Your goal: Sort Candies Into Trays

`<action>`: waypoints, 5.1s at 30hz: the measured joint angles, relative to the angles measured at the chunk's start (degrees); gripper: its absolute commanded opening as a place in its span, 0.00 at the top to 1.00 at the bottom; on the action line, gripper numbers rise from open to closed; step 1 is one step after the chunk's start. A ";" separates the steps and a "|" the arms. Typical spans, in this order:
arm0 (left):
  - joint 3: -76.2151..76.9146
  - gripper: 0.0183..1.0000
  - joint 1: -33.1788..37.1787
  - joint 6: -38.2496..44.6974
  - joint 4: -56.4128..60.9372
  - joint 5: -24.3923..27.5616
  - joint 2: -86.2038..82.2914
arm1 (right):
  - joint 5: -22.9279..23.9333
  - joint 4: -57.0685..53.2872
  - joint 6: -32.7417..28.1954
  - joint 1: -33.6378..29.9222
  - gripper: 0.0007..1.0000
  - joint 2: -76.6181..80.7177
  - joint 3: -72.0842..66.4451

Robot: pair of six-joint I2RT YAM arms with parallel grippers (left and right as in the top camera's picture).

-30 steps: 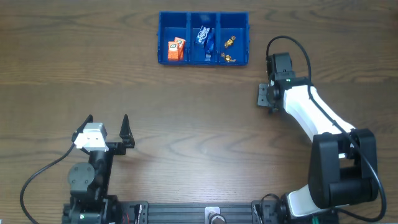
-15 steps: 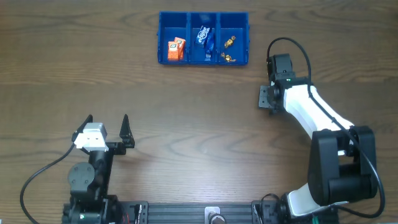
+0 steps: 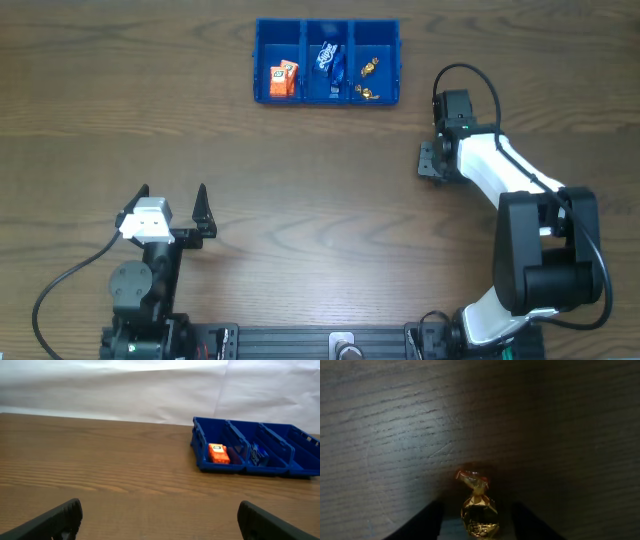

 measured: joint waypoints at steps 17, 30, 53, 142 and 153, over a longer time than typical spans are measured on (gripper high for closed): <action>0.00 0.00 0.00 0.00 -0.02 0.00 0.00 | -1.05 1.14 0.22 -0.68 0.82 0.02 0.00; 0.00 0.00 0.00 0.00 0.00 0.00 0.00 | -5.01 4.42 0.20 4.48 0.84 -3.54 -0.28; 0.00 0.00 0.00 0.00 -0.02 0.00 0.00 | -0.33 -0.22 0.02 11.56 0.79 15.50 43.93; 0.02 0.00 0.00 0.00 -0.04 0.00 -0.04 | -8.98 27.65 -9.73 -4.31 0.00 -100.83 -55.45; 0.02 0.00 0.00 0.00 -0.04 0.00 -0.04 | -8.98 27.65 -9.73 -4.31 0.00 -100.83 -55.45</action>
